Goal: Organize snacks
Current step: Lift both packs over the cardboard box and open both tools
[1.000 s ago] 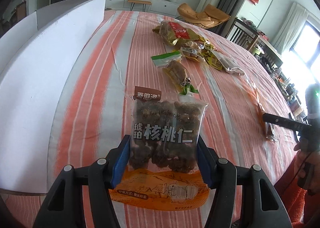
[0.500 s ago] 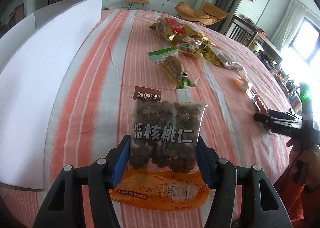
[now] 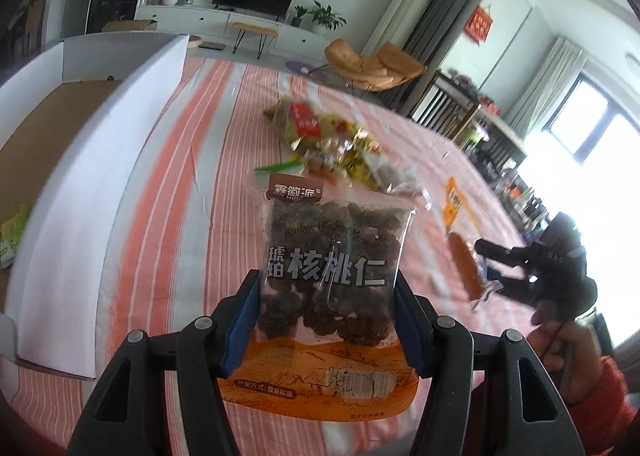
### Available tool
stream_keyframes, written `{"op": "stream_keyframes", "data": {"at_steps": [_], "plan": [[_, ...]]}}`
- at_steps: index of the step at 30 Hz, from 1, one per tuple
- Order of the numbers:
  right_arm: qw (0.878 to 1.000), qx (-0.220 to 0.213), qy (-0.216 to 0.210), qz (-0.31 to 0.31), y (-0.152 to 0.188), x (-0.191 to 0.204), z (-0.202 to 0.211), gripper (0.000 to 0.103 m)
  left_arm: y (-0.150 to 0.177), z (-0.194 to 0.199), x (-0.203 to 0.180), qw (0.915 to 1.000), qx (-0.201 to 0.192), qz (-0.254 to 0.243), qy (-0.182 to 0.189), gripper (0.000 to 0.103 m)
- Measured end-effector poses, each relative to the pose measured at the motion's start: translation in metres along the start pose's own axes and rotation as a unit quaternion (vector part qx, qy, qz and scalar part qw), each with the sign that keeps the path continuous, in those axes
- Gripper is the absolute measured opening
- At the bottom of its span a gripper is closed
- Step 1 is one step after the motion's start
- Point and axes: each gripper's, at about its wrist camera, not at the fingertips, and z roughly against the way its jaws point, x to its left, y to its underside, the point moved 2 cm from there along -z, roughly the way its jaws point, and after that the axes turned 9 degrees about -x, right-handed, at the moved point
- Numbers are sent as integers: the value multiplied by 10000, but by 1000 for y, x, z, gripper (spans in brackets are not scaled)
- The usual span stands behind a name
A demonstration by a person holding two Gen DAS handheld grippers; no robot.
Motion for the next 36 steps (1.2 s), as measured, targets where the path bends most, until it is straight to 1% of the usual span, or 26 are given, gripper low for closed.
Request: {"op": "stream_keyframes", "data": {"at_steps": [2,6,8,10,12,13,16,17,19,20,21,22,23,24,25,26,27,28,29,30,31,33,34,36], "plan": [[9981,23,-487,-383,-1,1,-1,49,-7,9,2,9999,-72,128,63,61],[9913,115,-1084,-735,-4,17,-4,49,-27,37,14,9985,-348,385,149,61],[9874,200,-1365,-780,-9,37,-10,49,-41,56,29,9971,-542,525,131,61],[9846,280,-1582,-685,-16,66,-20,49,-58,77,49,9949,-774,654,-5,61],[9807,387,-1845,-513,-22,101,-31,49,-72,98,72,9921,-1012,668,-331,61],[9775,490,-2014,-395,-24,126,-40,49,-79,110,90,9893,-1125,658,-651,61],[9661,879,-2426,40,-20,202,-75,50,-90,137,136,9806,-1238,779,-1303,61],[9624,1006,-2516,178,-15,223,-86,50,-92,143,151,9771,-1237,808,-1529,61],[9528,1309,-2685,536,3,279,-116,51,-93,148,173,9705,-1214,812,-1917,62],[9483,1444,-2732,728,14,305,-131,52,-95,149,188,9648,-1170,796,-2218,62],[9453,1530,-2745,879,25,323,-143,54,-95,147,199,9603,-1102,789,-2437,64],[9430,1599,-2727,1040,35,340,-157,62,-95,144,209,9555,-1010,784,-2659,70],[9415,1675,-2626,1285,48,362,-177,68,-93,141,216,9515,-930,788,-2826,75],[9418,1703,-2512,1446,56,372,-189,80,-92,139,225,9453,-872,794,-3041,85],[9421,1722,-2381,1616,63,382,-201,85,-90,139,230,9405,-893,768,-3187,88],[9427,1702,-2308,1708,65,386,-207,85,-88,141,232,9372,-930,742,-3280,90],[9433,1647,-2283,1759,66,387,-209,85,-88,142,233,9346,-958,731,-3346,94],[9444,1554,-2278,1789,64,383,-206,88,-85,143,231,9326,-1018,723,-3387,99],[9455,1461,-2261,1834,63,376,-202,90,-82,144,226,9319,-1107,713,-3379,101],[9478,1281,-2159,1964,59,365,-194,93,-79,142,218,9325,-1160,699,-3349,101],[9507,1055,-1944,2175,54,349,-185,93,-75,138,206,9362,-1176,676,-3243,101],[9523,728,-1398,2613,44,314,-175,93,-70,128,179,9489,-1177,573,-2871,101],[9502,548,-1000,2900,40,289,-168,93,-67,125,161,9550,-1195,488,-2670,101],[9413,284,-142,3360,34,233,-157,93,-57,112,118,9700,-1129,206,-2145,101]]}}
